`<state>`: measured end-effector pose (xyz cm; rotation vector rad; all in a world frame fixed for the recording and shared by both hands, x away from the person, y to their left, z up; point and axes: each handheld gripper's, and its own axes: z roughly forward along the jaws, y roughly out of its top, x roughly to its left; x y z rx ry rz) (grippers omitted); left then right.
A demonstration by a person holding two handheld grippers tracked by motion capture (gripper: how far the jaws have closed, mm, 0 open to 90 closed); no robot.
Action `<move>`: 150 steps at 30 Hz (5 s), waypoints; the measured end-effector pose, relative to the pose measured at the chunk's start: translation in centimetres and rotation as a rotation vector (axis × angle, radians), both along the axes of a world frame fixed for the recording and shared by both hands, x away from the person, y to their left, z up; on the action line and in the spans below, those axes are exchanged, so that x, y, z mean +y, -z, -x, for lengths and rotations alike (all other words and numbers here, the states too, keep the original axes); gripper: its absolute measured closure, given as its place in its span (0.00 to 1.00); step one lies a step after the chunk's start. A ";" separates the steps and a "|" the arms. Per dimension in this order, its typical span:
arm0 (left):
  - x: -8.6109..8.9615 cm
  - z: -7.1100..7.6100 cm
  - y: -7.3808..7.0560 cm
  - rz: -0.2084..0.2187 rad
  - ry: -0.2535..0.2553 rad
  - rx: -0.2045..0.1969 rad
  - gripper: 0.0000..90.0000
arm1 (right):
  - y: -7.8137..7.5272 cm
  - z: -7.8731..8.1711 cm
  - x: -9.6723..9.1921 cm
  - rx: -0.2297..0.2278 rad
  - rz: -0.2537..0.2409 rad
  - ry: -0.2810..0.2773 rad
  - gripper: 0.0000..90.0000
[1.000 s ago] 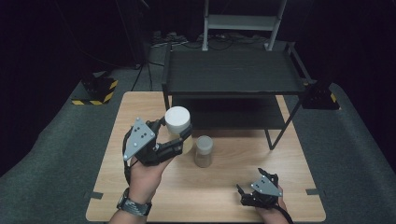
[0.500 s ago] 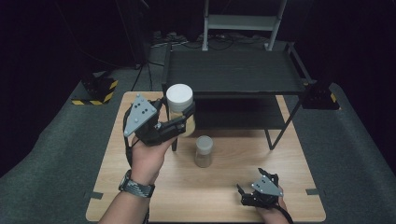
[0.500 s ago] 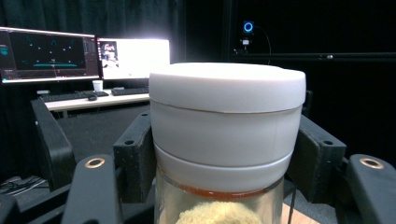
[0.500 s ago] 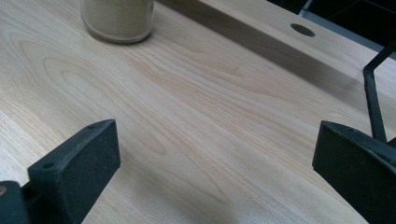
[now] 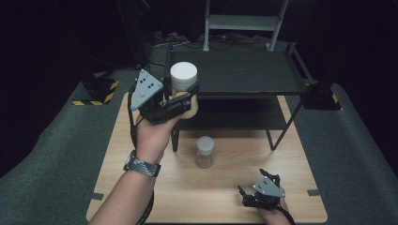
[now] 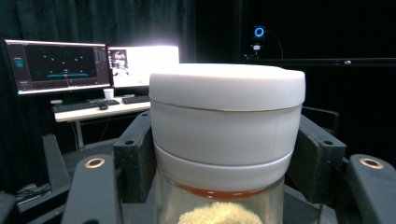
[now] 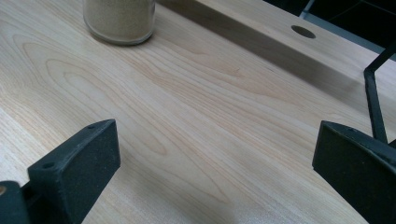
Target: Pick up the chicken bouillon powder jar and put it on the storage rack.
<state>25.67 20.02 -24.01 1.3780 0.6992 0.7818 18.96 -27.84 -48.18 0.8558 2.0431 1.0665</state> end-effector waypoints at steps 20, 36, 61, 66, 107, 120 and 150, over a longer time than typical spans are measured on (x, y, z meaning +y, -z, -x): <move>-2.7 -3.9 -3.3 -0.007 -0.047 0.002 0.38 | 0.1 0.0 -0.3 -0.002 -0.007 -0.013 0.00; -4.2 -6.5 -2.9 0.006 -0.072 0.014 0.38 | 0.1 0.0 -0.4 -0.004 -0.011 -0.017 0.00; -5.5 -7.9 -1.7 0.022 -0.086 0.023 0.38 | 0.1 -0.1 -0.5 -0.003 -0.010 -0.022 0.00; -5.5 -8.0 -1.4 0.025 -0.084 0.019 0.38 | 0.1 0.0 -0.5 -0.004 -0.013 -0.023 0.00; -5.8 -5.6 -1.7 0.015 -0.118 0.030 0.00 | 0.0 -0.1 -0.4 -0.003 -0.004 -0.027 0.00; -3.9 -2.4 -1.1 0.008 -0.094 0.013 0.00 | 0.1 0.0 -0.2 -0.012 0.010 -0.028 0.00; -1.7 3.0 3.5 -0.046 -0.072 0.047 0.00 | 0.1 0.1 0.0 -0.014 0.026 -0.030 0.00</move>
